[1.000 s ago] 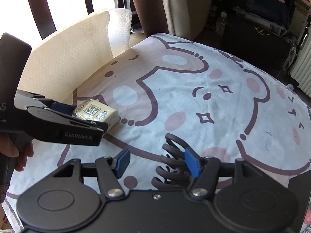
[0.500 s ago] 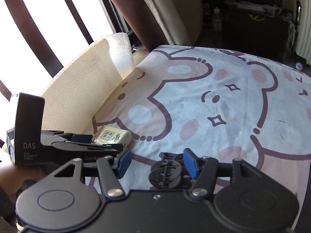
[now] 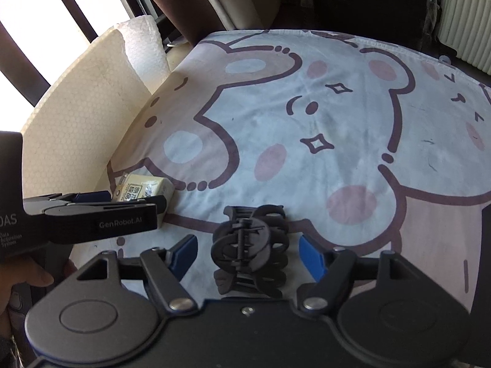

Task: Organize objects
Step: 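Lift the spiral clip with the right tool while the left tool lifts the tissue pack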

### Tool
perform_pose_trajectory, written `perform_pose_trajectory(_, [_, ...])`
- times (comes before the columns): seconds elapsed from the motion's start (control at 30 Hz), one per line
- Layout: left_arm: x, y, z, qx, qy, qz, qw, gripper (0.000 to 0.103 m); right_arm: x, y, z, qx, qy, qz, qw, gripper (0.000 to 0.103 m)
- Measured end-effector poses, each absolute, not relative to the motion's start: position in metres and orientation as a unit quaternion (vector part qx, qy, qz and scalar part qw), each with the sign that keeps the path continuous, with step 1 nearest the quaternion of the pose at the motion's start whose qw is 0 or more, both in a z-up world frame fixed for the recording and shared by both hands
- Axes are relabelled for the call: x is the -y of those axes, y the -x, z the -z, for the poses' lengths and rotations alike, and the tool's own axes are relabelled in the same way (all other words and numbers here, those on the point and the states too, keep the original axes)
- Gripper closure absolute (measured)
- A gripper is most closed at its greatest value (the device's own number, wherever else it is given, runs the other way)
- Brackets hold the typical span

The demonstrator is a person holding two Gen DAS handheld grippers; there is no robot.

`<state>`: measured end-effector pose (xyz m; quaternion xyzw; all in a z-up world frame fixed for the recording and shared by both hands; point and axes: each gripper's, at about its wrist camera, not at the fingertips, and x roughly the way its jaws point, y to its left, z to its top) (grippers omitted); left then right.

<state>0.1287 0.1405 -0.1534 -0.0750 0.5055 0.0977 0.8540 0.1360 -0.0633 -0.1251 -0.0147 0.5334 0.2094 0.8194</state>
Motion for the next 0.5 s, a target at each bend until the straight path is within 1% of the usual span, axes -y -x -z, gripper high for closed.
perform_pose_trajectory(0.07, [-0.141,-0.130,0.155,-0.507,0.078,-0.099,0.853,0.018,0.063,-0.138,0.127,-0.536,0.014,-0.203,0.819,0.033])
perform_pose_trajectory(0.13, [-0.142,-0.131,0.156,-0.509,0.081,-0.098,0.851,0.020,0.063,-0.139,0.128,-0.537,0.008,-0.203,0.819,0.042])
perform_pose_trajectory(0.17, [-0.142,-0.132,0.156,-0.511,0.083,-0.097,0.850,0.024,0.063,-0.140,0.128,-0.537,0.007,-0.205,0.818,0.044])
perform_pose_trajectory(0.2, [-0.143,-0.132,0.157,-0.515,0.087,-0.093,0.848,0.028,0.063,-0.140,0.129,-0.537,0.007,-0.206,0.818,0.049])
perform_pose_trajectory(0.23, [-0.143,-0.133,0.157,-0.519,0.089,-0.092,0.845,0.028,0.061,-0.140,0.129,-0.538,0.008,-0.209,0.817,0.056])
perform_pose_trajectory(0.27, [-0.142,-0.133,0.157,-0.520,0.089,-0.092,0.844,0.028,0.060,-0.140,0.129,-0.539,0.009,-0.212,0.815,0.058])
perform_pose_trajectory(0.5, [-0.133,-0.134,0.144,-0.518,0.072,-0.088,0.848,0.029,0.059,-0.137,0.123,-0.528,0.032,-0.209,0.822,0.058])
